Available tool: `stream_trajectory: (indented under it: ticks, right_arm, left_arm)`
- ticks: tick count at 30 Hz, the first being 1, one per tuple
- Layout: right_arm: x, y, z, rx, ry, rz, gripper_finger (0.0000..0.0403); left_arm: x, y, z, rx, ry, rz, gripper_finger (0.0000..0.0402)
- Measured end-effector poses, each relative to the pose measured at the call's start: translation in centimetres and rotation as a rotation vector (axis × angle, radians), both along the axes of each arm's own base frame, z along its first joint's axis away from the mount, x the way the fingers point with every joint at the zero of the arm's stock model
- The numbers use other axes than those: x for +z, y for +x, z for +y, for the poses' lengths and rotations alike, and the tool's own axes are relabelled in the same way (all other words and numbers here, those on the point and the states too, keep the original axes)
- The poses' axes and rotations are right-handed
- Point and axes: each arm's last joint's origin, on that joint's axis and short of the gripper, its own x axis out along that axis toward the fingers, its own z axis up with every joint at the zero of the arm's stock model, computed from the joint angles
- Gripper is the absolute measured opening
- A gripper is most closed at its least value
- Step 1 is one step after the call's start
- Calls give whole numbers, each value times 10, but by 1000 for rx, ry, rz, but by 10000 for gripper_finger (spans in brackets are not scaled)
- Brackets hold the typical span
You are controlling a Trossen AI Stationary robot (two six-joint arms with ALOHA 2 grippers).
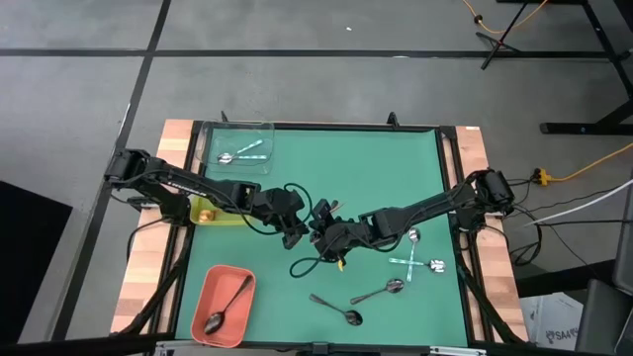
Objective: Sort silverware by color (type)
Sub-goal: Put the gold spoon into the yellow bin
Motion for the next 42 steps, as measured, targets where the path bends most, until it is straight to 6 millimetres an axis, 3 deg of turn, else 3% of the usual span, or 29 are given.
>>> stream_trajectory:
  ticks: [5, 12, 23, 33, 42]
  right_arm:
    - [0, 0, 0, 0, 0, 0, 1]
    - [0, 0, 0, 6, 4, 2, 1]
    - [0, 0, 0, 5, 4, 1, 1]
    - [0, 0, 1, 3, 2, -3, 75]
    - [13, -7, 4, -73, -67, -49, 87]
  left_arm:
    - [0, 0, 0, 0, 0, -5, 57]
    - [1, 0, 0, 2, 2, -7, 9]
    - [0, 0, 0, 6, 5, -7, 6]
    - [0, 0, 1, 26, 29, -3, 8]
    - [10, -7, 5, 32, 67, -10, 8]
